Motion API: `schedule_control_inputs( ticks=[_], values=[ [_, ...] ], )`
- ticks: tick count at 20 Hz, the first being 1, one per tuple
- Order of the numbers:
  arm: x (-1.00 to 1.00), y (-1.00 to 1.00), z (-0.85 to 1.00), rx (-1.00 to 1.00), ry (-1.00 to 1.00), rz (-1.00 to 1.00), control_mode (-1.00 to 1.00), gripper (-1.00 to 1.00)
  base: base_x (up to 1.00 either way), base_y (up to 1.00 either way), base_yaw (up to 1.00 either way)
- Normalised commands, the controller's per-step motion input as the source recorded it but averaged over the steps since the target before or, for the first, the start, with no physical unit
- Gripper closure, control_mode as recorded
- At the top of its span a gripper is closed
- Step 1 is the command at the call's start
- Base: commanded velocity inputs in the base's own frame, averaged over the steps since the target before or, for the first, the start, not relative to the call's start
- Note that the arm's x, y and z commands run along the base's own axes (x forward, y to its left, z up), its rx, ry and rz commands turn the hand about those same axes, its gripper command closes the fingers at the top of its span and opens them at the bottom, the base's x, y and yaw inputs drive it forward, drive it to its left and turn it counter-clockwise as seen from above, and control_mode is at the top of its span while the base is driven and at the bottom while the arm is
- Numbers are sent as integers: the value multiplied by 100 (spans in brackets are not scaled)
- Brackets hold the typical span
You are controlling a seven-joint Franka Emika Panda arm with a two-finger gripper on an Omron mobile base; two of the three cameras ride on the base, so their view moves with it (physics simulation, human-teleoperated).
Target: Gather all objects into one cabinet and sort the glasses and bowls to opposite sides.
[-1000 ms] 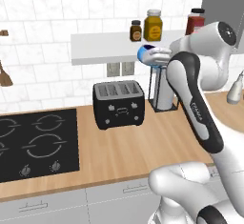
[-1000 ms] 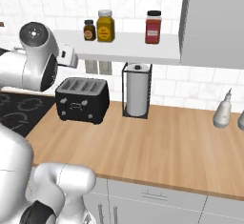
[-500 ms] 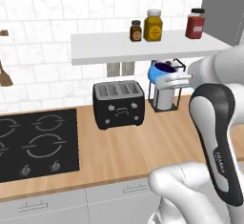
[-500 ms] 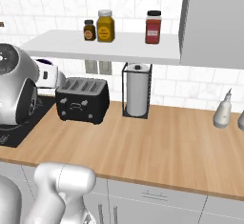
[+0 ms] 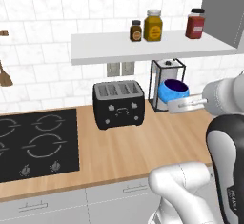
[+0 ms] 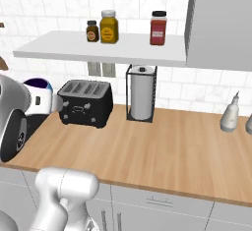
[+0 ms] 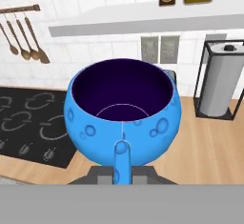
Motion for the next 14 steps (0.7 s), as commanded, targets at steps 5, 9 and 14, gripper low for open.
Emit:
schedule_control_inputs(
  ticks=[5, 9, 14],
  values=[
    [0, 0, 0, 0, 0, 0, 100, 100, -16, 2, 2],
    [0, 0, 0, 0, 0, 0, 100, 100, -55, 46, 6],
    [0, 0, 0, 0, 0, 0, 100, 100, -60, 95, 0]
  ],
)
